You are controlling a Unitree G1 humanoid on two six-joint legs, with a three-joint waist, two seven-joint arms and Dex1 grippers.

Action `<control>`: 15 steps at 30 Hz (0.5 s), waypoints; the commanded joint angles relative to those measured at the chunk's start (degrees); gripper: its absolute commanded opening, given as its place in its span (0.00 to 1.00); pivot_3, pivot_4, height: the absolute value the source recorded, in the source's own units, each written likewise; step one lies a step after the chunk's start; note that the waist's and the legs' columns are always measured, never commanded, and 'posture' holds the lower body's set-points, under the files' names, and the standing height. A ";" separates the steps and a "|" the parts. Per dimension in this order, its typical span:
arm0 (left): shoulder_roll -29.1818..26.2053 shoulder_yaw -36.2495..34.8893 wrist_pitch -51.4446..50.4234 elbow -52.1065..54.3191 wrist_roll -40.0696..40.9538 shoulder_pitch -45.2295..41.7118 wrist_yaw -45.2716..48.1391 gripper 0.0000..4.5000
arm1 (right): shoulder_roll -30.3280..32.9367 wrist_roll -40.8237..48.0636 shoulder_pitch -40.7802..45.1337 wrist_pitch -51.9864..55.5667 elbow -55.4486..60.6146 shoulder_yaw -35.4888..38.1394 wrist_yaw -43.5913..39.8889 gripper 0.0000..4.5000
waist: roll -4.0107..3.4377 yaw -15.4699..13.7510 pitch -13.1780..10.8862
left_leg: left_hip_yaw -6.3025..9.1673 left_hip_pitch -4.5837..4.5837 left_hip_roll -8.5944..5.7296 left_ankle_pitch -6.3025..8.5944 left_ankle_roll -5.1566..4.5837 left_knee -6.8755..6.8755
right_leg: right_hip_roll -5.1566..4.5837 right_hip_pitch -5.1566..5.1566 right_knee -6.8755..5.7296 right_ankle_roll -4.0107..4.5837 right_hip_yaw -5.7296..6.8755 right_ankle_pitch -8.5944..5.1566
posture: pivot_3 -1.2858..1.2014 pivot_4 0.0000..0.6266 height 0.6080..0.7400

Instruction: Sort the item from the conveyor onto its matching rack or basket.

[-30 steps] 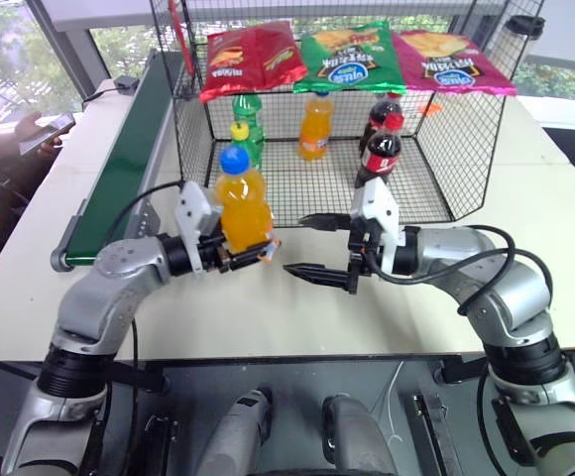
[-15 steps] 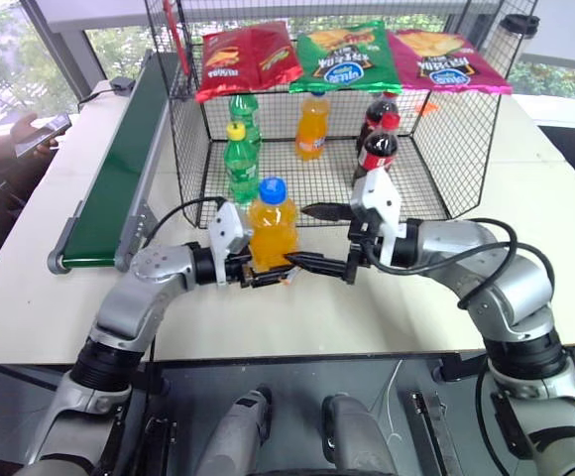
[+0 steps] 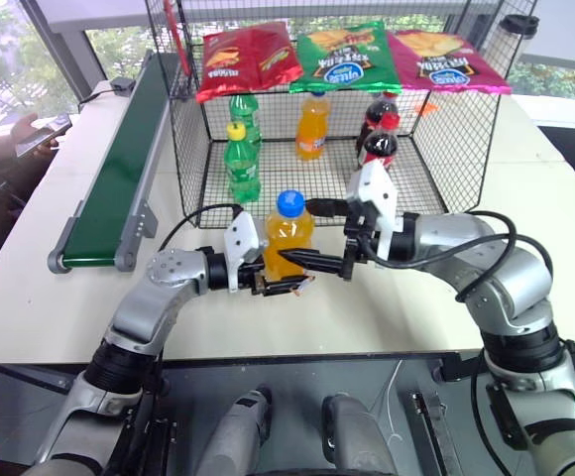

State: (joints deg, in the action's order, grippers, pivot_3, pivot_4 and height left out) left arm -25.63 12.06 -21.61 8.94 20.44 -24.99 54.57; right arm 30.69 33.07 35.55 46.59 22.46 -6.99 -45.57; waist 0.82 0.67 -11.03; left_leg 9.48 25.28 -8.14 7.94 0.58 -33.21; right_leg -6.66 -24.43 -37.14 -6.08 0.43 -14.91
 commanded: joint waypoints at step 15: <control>0.08 0.03 -1.84 2.09 -0.01 -1.26 -0.47 0.66 | -0.70 2.68 2.52 0.38 2.47 1.67 0.34 0.51 | 0.00 0.01 0.00 | 0.00 0.00 0.00 0.00 0.00 -0.04 | 0.01 0.00 -0.03 -0.04 0.00 0.04 | 0.52 0.24 0.99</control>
State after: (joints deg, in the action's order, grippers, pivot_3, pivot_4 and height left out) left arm -25.53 11.85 -22.72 8.75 20.24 -25.38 54.41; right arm 30.20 34.60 36.15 47.89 22.70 -7.47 -45.80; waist 0.82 0.68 -11.03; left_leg 9.48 25.28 -8.14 7.93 0.58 -33.25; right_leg -6.65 -24.43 -37.17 -6.12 0.44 -14.87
